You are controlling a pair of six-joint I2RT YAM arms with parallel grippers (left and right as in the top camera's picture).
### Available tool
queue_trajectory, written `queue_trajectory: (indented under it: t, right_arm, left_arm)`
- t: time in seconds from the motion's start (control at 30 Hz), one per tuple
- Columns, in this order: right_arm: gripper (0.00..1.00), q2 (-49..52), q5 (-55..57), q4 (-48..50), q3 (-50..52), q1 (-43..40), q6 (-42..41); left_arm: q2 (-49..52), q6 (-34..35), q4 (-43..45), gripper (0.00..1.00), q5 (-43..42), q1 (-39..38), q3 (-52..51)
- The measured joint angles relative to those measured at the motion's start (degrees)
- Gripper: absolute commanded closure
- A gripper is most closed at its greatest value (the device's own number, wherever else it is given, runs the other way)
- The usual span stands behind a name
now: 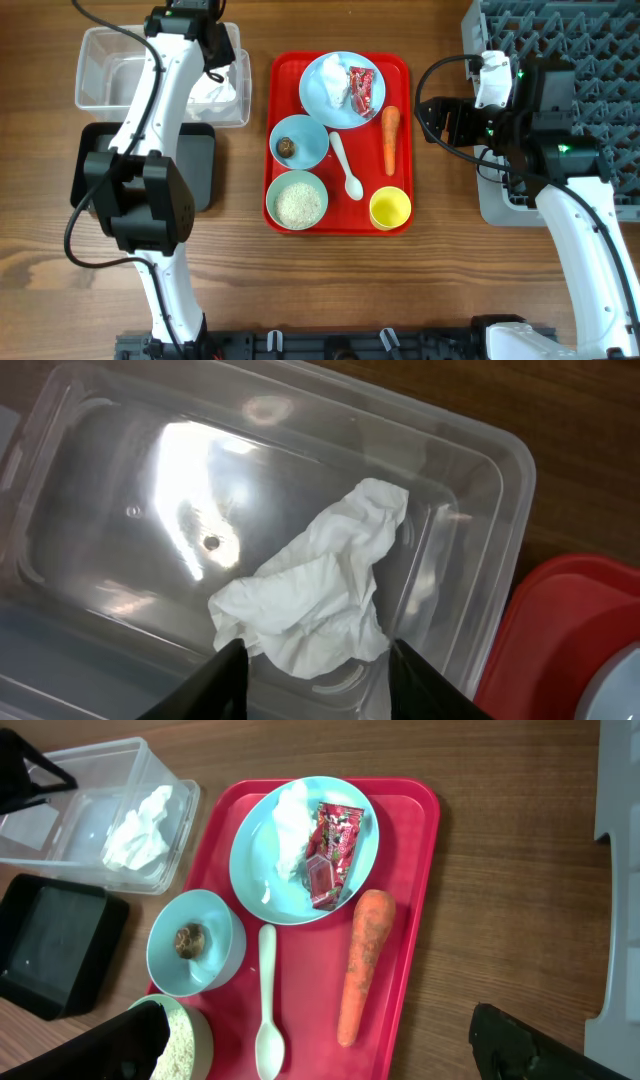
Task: Sort waste into correct bins and load items into the dishwasher rack
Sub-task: 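Carry the tissues left and drop them into the clear bin, then reach the left gripper back to the plate and grasp the red wrapper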
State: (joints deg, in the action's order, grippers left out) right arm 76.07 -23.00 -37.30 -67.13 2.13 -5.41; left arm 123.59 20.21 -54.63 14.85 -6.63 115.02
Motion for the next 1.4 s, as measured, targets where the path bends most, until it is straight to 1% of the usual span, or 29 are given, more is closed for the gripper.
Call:
queue_trajectory:
  t: [0.07,0.13,0.23,0.37,0.43,0.57,0.7,0.9,1.0,1.23,1.27,1.4]
  right_arm:
    - [0.00,0.00,0.00,0.00,0.00,0.00,0.00]
    - [0.00,0.00,0.04,0.00,0.00,0.00,0.00]
    - [0.00,0.00,0.15,0.00,0.00,0.00,0.00]
    - [0.00,0.00,0.15,-0.02,0.00,0.00,0.00]
    - [0.00,0.00,0.15,0.00,0.00,0.00,0.00]
    - [0.01,0.00,0.15,0.00,0.00,0.00,0.00]
    - [0.00,0.00,0.15,-0.02,0.02,0.00,0.00]
    - [0.00,0.00,0.15,-0.48,0.02,0.00,0.00]
    - [0.00,0.02,0.15,-0.57,0.02,0.00,0.00]
    - [0.00,0.96,0.15,-0.68,0.02,0.00,0.00]
    - [0.00,1.03,0.15,-0.68,0.02,0.00,0.00]
    - [0.00,1.42,0.17,-0.83,0.02,0.00,0.00]
  left_arm:
    - [-0.04,0.48,1.75,0.25,-1.75,0.04,0.00]
    - [-0.11,-0.42,4.68,0.16,-5.33,-0.07,0.00]
    - [-0.50,-3.65,9.70,0.08,-13.14,-1.40,0.00]
    - [-1.25,-8.63,13.60,0.03,-19.50,-6.14,0.00]
    - [-1.27,-11.45,15.08,0.03,-21.07,-9.88,0.00]
    - [0.13,-15.19,17.55,0.03,-20.70,-18.21,0.02]
    - [4.24,-16.70,18.34,0.03,-19.45,-22.25,0.04]
    - [12.07,-17.18,18.49,0.03,-16.41,-22.88,-0.07]
    - [13.18,-17.20,18.75,0.02,-14.38,-22.73,-0.07]
    - [14.67,-17.42,20.87,0.02,-12.79,-22.67,-0.07]
    - [15.26,-17.42,20.90,0.02,-12.72,-22.67,-0.07]
    - [17.59,-17.79,21.38,0.10,-11.80,-22.67,-0.04]
